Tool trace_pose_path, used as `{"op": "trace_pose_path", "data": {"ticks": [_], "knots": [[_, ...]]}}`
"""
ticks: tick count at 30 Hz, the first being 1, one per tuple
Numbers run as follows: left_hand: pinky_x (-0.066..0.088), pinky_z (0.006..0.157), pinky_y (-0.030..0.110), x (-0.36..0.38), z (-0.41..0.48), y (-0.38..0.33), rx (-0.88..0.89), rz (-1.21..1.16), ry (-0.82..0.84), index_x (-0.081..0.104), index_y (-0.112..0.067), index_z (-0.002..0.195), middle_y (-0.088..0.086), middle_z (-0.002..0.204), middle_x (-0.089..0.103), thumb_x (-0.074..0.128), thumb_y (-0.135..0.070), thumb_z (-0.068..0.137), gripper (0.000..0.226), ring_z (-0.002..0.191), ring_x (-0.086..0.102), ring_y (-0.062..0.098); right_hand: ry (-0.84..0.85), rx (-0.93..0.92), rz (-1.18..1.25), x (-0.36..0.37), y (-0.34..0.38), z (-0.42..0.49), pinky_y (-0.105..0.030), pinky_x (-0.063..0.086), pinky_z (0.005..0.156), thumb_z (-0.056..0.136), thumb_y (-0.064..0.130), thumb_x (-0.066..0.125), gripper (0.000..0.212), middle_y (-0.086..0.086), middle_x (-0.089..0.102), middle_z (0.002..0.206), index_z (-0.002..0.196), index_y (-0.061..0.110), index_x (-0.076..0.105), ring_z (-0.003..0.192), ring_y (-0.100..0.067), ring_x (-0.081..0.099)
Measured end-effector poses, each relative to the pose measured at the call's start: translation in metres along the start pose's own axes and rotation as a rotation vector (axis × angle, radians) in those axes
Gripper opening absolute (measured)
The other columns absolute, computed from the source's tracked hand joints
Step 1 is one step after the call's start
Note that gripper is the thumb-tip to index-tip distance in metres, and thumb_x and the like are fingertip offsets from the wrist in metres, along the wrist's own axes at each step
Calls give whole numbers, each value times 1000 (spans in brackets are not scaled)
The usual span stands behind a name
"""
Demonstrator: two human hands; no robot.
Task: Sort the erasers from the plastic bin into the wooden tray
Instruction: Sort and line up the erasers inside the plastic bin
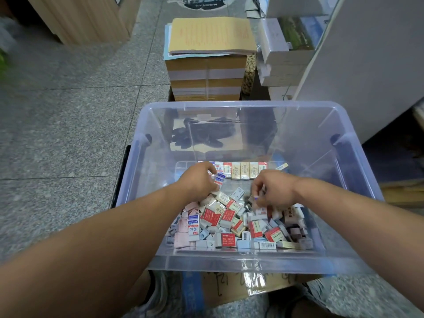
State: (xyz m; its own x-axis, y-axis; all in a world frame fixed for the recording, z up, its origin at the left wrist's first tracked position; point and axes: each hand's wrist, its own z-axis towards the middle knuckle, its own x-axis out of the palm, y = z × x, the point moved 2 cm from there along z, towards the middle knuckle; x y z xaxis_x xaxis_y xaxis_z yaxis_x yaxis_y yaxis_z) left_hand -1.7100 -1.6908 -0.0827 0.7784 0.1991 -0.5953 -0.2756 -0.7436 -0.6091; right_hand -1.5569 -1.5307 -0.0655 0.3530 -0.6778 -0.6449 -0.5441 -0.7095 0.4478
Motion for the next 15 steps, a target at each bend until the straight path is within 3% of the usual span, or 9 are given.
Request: {"op": "trace_pose_path", "data": {"ticks": [2, 6, 8, 11, 13, 15], "knots": [[52, 58, 32, -6, 5, 5, -69, -62, -96, 61, -18, 102, 8, 93, 69, 79, -14, 87, 23, 67, 64, 21, -118, -32, 149, -5, 5, 4, -24, 46, 58, 83, 25, 84, 21, 9, 65, 71, 74, 20, 65, 57, -5, 58], [62, 79, 44, -16, 15, 18, -219, -257, -211, 61, -17, 82, 16, 96, 75, 79, -7, 86, 21, 84, 74, 33, -220, -25, 359, -11, 20, 19, -19, 40, 44, 88, 25, 79, 17, 0, 65, 60, 85, 13, 66, 47, -10, 56], [59, 73, 39, -19, 20, 23, -255, -273, -239, 64, -16, 81, 14, 93, 76, 76, -7, 88, 17, 82, 74, 30, -233, 24, 416, -9, 27, 34, -19, 43, 43, 91, 15, 76, 9, -8, 66, 62, 92, 11, 68, 49, -19, 58], [54, 68, 31, -23, 28, 24, -280, -260, -276, 70, -18, 85, 8, 89, 76, 75, -12, 90, 9, 80, 72, 27, -302, 110, 424, -2, 37, 68, -30, 55, 61, 87, 7, 78, 13, -7, 72, 75, 92, 17, 73, 61, -20, 63], [60, 77, 35, -23, 33, 25, -294, -252, -287, 74, -16, 92, 7, 90, 76, 77, -13, 89, 5, 86, 74, 28, -343, 145, 460, 5, 44, 88, -36, 59, 79, 82, 8, 82, 21, -8, 74, 93, 100, 15, 75, 82, -24, 69], [60, 83, 37, -20, 37, 26, -300, -215, -307, 75, -14, 96, 7, 94, 76, 78, -13, 88, 8, 90, 73, 27, -383, 150, 492, 12, 50, 102, -37, 58, 86, 81, 11, 85, 21, -7, 73, 96, 98, 14, 72, 90, -26, 69]]}}
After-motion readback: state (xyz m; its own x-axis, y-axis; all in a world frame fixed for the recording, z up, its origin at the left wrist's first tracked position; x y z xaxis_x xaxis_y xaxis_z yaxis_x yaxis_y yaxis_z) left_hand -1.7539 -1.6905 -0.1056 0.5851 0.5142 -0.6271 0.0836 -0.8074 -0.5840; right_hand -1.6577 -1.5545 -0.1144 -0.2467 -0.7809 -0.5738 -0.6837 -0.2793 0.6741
